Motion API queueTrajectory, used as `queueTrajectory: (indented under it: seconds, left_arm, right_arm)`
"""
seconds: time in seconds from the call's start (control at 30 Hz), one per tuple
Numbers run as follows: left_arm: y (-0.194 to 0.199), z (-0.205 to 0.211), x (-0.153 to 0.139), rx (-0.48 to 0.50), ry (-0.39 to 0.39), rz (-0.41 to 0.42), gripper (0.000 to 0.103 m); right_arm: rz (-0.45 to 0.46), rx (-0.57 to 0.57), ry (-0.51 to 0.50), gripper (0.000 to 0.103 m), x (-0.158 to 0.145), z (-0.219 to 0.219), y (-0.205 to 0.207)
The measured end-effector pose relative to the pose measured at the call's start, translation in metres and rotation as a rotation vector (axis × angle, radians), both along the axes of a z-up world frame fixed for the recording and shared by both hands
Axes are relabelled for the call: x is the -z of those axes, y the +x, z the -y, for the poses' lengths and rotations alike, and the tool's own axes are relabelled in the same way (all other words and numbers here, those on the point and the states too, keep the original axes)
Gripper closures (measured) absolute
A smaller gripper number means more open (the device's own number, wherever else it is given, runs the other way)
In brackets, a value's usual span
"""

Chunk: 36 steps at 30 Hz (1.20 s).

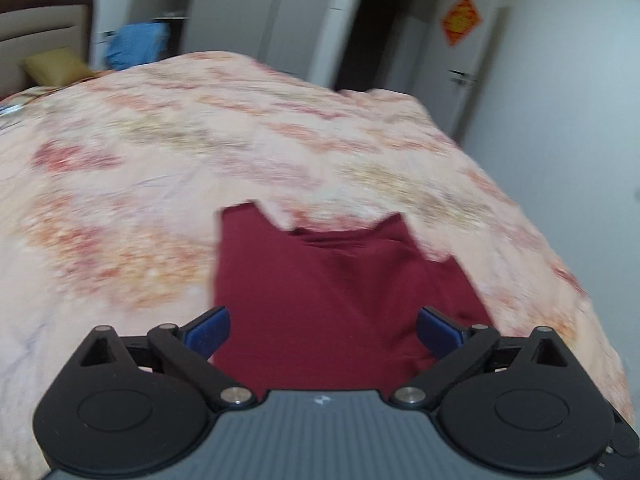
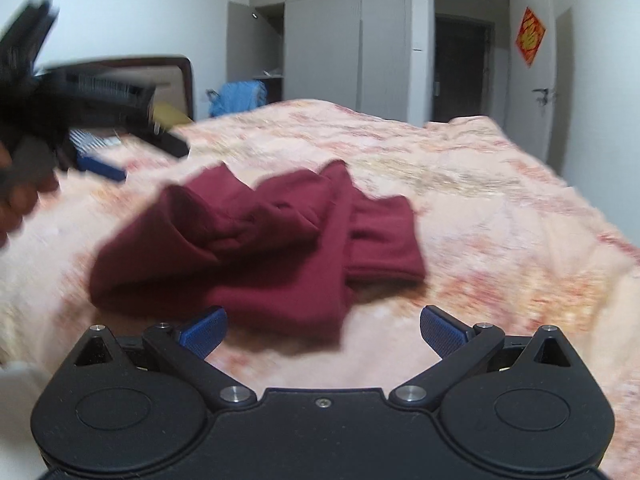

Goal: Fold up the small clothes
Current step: 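Fold the held edge over the shirt and open the left gripper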

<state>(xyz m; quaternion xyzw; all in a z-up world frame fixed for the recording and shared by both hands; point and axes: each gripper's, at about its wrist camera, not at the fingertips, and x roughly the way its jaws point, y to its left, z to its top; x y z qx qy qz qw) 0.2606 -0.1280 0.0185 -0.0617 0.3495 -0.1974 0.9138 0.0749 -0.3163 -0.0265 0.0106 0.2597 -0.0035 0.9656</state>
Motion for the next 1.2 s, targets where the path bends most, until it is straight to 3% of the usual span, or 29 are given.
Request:
queueTrajectory:
  seconds: [0.2,0.3,0.4,0.47,0.67,0.8,1.0,1.2]
  left_arm:
    - [0.014,-0.051,0.028,-0.203,0.033,-0.115,0.001]
    - [0.006,-0.062,0.044,-0.212,0.013,-0.162,0.001]
    - [-0.009,-0.062,0.057,-0.198,0.001,-0.161,0.001]
    - [-0.017,-0.058,0.064,-0.182,0.016,-0.159,0.0]
    - [-0.036,-0.041,0.08,-0.129,0.089,-0.15,0.001]
    - [-0.044,-0.037,0.08,-0.106,0.115,-0.137,0.001]
    - [-0.046,-0.04,0.08,-0.106,0.104,-0.145,0.001]
    - [-0.046,-0.047,0.077,-0.123,0.078,-0.174,0.001]
  right_arm:
    - [0.006,-0.1,0.25,0.0,-0.015,0.002,0.028]
    - [-0.002,-0.072,0.372,0.001,-0.02,0.005,0.045]
    - [-0.029,-0.011,0.524,0.0,-0.02,0.01,0.058]
    - [-0.058,0.022,0.573,0.0,-0.019,0.008,0.063]
    - [-0.176,0.128,0.461,0.001,-0.003,-0.007,0.064]
    - [-0.184,0.104,0.362,0.001,0.009,-0.014,0.047]
    - [-0.125,0.07,0.491,0.001,-0.005,-0.002,0.037]
    - [-0.13,0.035,0.505,0.001,-0.011,-0.015,0.063]
